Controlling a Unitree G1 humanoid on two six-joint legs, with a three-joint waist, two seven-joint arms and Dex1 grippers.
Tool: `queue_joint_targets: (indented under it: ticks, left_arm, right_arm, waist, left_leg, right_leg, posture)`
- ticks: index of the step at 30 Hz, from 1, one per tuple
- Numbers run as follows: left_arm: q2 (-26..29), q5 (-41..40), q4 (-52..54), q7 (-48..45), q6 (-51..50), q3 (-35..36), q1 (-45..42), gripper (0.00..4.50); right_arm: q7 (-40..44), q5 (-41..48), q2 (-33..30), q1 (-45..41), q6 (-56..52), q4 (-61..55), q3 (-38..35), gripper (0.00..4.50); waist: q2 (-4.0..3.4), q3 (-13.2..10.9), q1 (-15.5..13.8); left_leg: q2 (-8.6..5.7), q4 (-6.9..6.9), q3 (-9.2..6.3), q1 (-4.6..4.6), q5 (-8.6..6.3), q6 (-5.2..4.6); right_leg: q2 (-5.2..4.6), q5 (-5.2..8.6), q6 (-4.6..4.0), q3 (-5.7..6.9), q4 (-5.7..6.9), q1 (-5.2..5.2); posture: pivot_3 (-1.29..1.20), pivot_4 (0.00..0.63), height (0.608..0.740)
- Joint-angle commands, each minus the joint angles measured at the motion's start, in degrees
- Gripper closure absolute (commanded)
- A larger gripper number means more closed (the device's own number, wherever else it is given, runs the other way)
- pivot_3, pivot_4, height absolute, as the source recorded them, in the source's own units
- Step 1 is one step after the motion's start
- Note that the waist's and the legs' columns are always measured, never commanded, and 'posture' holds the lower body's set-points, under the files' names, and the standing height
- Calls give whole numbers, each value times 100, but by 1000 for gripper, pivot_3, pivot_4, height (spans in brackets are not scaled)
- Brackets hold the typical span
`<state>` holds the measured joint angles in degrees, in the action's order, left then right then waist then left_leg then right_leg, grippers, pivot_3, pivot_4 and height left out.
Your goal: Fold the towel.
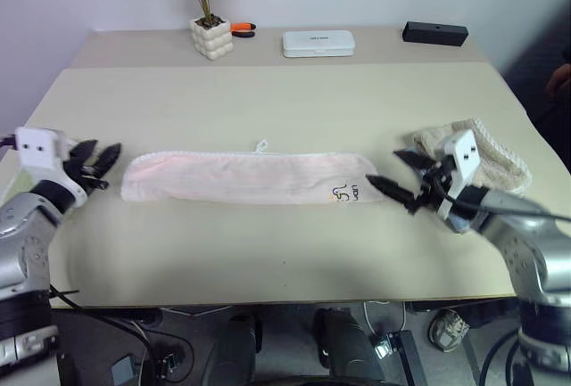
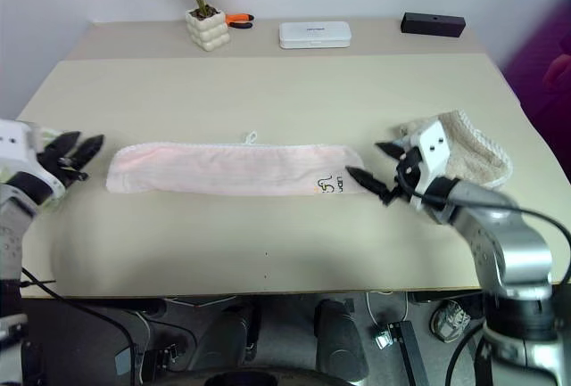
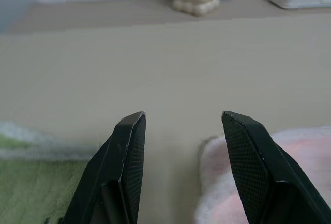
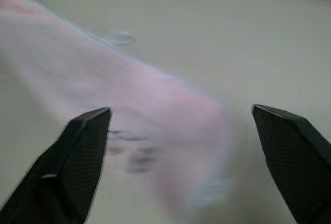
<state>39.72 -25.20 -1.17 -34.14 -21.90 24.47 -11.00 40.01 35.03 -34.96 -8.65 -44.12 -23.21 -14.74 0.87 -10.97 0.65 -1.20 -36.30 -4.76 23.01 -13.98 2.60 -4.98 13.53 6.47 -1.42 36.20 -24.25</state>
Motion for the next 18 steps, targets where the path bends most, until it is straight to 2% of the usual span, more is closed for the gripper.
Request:
queue_joint_targets:
  ticks: [1,4,9,12,18]
  left_arm:
    - [-55,-49,1043,-334,27,-533,243,2139]
    - [-268,-166,2197,-709,-82,-1545,525,2139]
    - [-389,-105,2893,-1061,-199,-2534,625,2139]
    - [-520,-107,3038,-1012,-227,-2765,571,2139]
    - [-581,-36,3031,-973,-156,-2824,661,2139]
  right_arm:
    - [-634,906,194,264,-943,-743,-403,77]
    - [-1586,1417,678,647,-1856,-1024,-504,77]
    - [-3153,1734,1741,272,-2636,-646,-840,77]
    - [-3934,1891,2391,-59,-2813,-331,-1141,77]
    - [-5232,2310,3302,-838,-2739,448,-1891,77]
  waist:
    - [0,0,5]
    - [8,9,-11]
    - [5,9,54]
    - [-1,12,38]
    - [-3,14,46]
  left_leg:
    - [0,-3,3,0,0,0]
    - [2,-5,1,-7,0,1]
    - [4,4,8,-28,0,1]
    - [12,12,6,-45,0,0]
    - [13,13,3,-55,0,-1]
  right_leg:
    - [0,0,-1,-1,-1,1]
    - [1,1,-2,0,-3,13]
    - [7,2,-5,-7,-4,21]
    - [21,2,-10,-10,-3,30]
    - [24,2,-11,-9,-6,45]
  posture:
    - [0,150,738]
    - [0,150,738]
    - [0,150,738]
    - [0,150,738]
    - [0,150,738]
